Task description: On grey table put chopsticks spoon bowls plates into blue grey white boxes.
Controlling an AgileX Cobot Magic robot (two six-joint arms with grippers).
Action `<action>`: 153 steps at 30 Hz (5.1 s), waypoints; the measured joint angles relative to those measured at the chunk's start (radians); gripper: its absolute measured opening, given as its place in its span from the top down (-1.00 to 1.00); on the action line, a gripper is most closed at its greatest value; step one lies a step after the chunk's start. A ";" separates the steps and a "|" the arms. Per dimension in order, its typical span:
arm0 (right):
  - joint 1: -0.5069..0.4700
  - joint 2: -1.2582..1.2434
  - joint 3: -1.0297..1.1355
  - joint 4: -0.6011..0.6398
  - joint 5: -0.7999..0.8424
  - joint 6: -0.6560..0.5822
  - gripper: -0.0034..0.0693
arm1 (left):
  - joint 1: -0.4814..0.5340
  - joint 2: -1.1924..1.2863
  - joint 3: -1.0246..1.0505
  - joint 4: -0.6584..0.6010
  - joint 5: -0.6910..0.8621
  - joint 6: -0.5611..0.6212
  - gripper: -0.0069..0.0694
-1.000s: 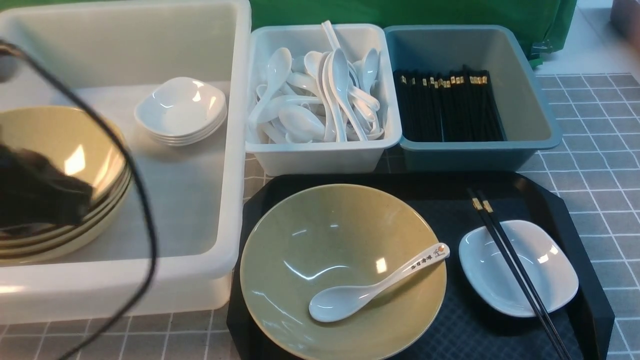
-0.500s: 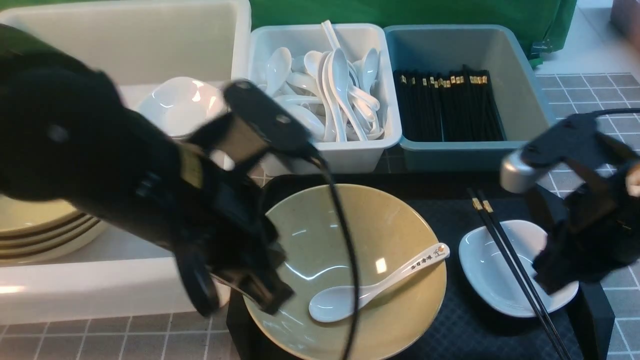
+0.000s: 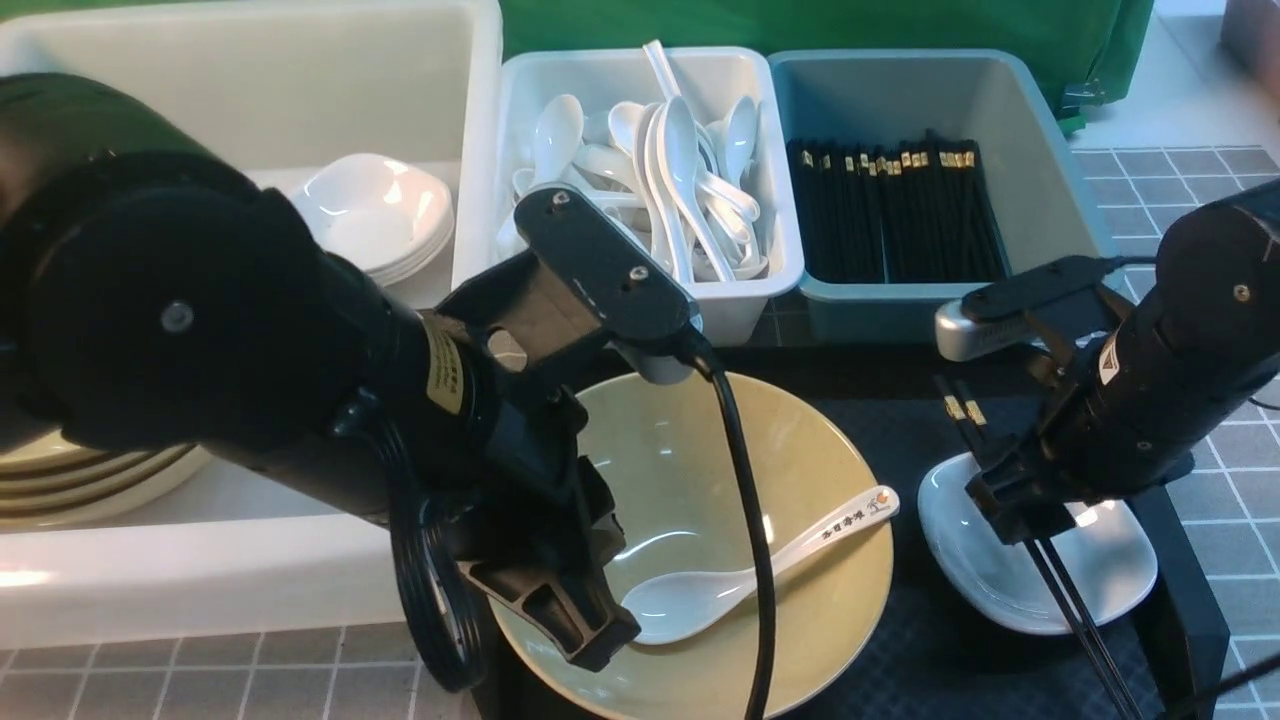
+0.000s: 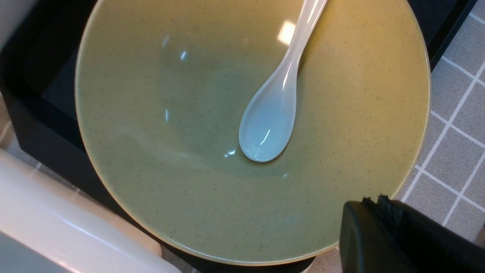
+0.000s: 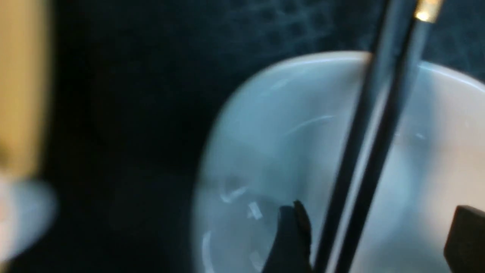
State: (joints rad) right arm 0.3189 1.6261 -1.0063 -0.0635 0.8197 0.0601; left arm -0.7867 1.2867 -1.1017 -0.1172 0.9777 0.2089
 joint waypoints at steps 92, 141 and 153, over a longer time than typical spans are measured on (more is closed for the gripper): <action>-0.164 0.722 -1.182 0.014 0.067 0.156 -0.33 | 0.248 0.284 -0.210 -0.061 -0.566 0.241 0.84; 0.405 0.346 -0.459 0.044 0.283 -0.922 -0.42 | 0.339 -0.499 0.410 -0.280 -0.243 0.168 0.84; 0.439 0.347 -0.517 0.041 0.368 -0.907 0.49 | 0.339 -0.499 0.410 -0.293 -0.255 0.180 0.84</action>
State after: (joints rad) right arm 0.7583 1.9731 -1.5238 -0.0221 1.1881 -0.8469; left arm -0.4479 0.7873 -0.6920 -0.4098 0.7227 0.3886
